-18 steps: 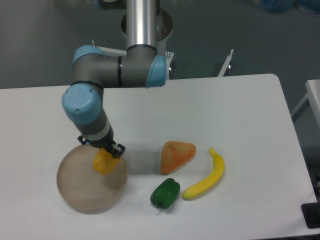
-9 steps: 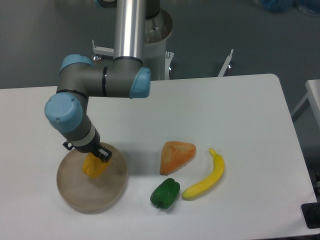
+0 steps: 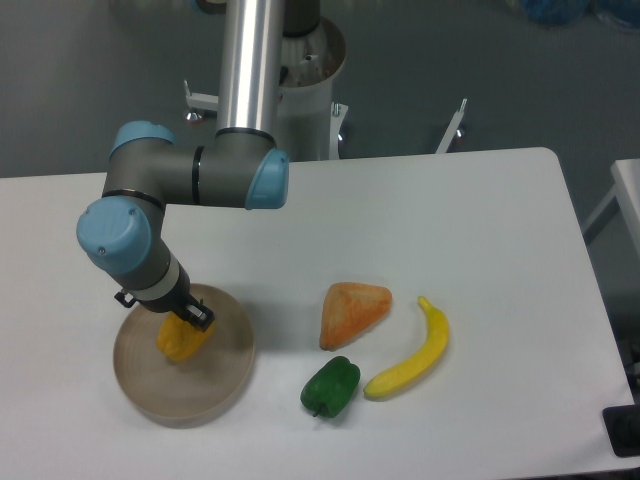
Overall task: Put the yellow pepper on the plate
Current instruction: 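Open the gripper to release the pepper and raise it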
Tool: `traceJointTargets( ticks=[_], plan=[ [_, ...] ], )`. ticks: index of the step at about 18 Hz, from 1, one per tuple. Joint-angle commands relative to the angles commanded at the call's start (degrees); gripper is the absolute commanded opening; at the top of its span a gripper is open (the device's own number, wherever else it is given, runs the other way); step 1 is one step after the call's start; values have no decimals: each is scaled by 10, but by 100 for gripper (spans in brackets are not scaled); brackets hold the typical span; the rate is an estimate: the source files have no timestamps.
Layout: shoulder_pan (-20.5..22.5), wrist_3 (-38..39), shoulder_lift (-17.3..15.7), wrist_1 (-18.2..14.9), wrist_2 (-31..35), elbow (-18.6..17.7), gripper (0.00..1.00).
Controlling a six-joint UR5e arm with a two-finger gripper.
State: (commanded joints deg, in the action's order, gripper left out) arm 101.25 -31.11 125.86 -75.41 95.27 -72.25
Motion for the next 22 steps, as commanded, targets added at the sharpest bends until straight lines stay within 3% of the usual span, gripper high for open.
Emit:
traceJointTargets(
  ticks=[3, 4, 6, 14, 22],
  plan=[
    [0, 0, -1, -1, -1, 0, 55],
    [0, 0, -1, -1, -1, 0, 65],
    [0, 0, -1, 2, 1, 1, 99],
    [13, -11, -23, -1, -2, 14, 100],
    [147, -190, -60, -7, -1, 15, 100]
  ],
)
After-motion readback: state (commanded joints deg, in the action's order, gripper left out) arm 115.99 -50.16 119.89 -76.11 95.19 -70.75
